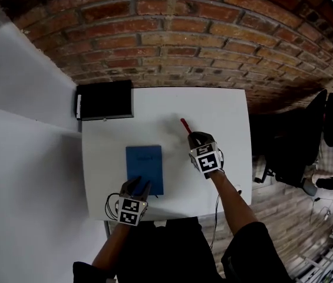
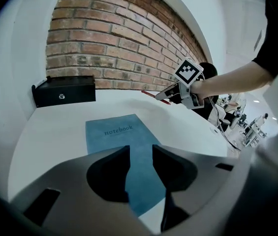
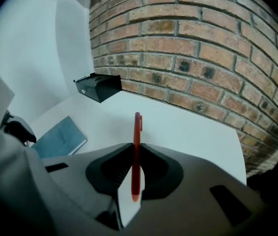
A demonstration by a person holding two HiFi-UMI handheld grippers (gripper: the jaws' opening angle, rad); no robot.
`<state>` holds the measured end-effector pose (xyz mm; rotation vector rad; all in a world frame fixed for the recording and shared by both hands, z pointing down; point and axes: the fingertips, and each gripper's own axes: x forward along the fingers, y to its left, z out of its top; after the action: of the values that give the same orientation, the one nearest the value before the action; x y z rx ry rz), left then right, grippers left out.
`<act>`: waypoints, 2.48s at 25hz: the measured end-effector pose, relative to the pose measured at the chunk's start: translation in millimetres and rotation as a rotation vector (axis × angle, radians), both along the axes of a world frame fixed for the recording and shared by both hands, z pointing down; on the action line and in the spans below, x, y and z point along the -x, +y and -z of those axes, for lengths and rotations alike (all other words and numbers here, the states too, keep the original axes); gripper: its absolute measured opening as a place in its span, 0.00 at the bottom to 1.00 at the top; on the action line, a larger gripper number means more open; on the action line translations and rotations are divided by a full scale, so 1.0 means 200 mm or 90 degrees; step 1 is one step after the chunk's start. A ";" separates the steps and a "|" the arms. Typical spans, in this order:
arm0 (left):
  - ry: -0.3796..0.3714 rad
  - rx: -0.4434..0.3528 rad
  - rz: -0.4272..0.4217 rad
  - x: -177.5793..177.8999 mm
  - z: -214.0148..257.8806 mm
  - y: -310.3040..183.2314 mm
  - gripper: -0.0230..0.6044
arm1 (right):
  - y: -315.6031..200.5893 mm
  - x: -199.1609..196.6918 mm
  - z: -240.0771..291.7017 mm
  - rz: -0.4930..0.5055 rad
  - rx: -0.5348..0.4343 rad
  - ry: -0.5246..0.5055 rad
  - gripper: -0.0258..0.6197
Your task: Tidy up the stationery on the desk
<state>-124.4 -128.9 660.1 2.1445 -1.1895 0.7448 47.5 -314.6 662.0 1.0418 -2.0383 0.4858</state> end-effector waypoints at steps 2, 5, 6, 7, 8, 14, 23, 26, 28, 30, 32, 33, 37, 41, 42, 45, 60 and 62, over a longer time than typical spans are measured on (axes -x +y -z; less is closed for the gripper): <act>0.001 -0.001 -0.010 -0.01 0.00 0.02 0.28 | 0.05 -0.01 0.00 -0.031 0.004 -0.005 0.13; 0.000 -0.001 -0.023 -0.03 0.00 0.04 0.28 | 0.12 -0.01 0.01 -0.074 0.007 -0.015 0.13; 0.000 -0.001 -0.028 -0.03 0.00 0.05 0.28 | 0.14 -0.02 0.01 -0.092 0.007 -0.018 0.13; 0.000 -0.001 -0.033 -0.03 0.00 0.06 0.28 | 0.16 -0.02 0.02 -0.109 0.007 -0.019 0.13; 0.000 0.000 -0.038 -0.04 0.00 0.07 0.28 | 0.19 -0.03 0.02 -0.125 0.007 -0.020 0.13; -0.002 0.001 -0.053 -0.03 0.00 0.14 0.28 | 0.32 0.00 0.01 -0.193 0.022 -0.042 0.13; -0.003 0.003 -0.062 -0.01 -0.01 0.21 0.28 | 0.54 0.12 -0.04 -0.264 0.056 -0.092 0.13; -0.004 0.003 -0.061 -0.01 -0.01 0.22 0.28 | 0.60 0.17 -0.06 -0.274 0.069 -0.107 0.13; -0.005 0.003 -0.059 -0.01 -0.01 0.24 0.28 | 0.64 0.20 -0.07 -0.273 0.076 -0.113 0.13; -0.006 0.004 -0.058 0.00 -0.01 0.25 0.28 | 0.67 0.23 -0.08 -0.276 0.084 -0.122 0.13; -0.007 0.005 -0.059 0.01 -0.01 0.26 0.28 | 0.71 0.26 -0.09 -0.281 0.093 -0.131 0.13; -0.007 0.006 -0.059 0.02 -0.02 0.27 0.28 | 0.73 0.28 -0.09 -0.281 0.097 -0.133 0.13; -0.010 0.009 -0.059 0.03 -0.03 0.30 0.28 | 0.82 0.33 -0.13 -0.278 0.115 -0.142 0.13; -0.013 0.012 -0.060 0.04 -0.03 0.33 0.28 | 0.87 0.38 -0.15 -0.274 0.132 -0.149 0.13; -0.013 0.012 -0.060 0.04 -0.03 0.34 0.28 | 0.87 0.39 -0.16 -0.277 0.134 -0.151 0.14; -0.015 0.015 -0.060 0.06 -0.03 0.35 0.28 | 0.88 0.40 -0.17 -0.283 0.144 -0.159 0.14; -0.021 0.037 -0.054 0.10 -0.08 0.40 0.27 | 0.91 0.42 -0.22 -0.315 0.213 -0.256 0.14; -0.022 0.039 -0.056 0.11 -0.09 0.40 0.27 | 0.90 0.43 -0.22 -0.320 0.225 -0.280 0.14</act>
<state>-145.8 -49.5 678.8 2.1524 -1.0820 0.8484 -37.5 -133.8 706.8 1.3024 -1.9305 1.3856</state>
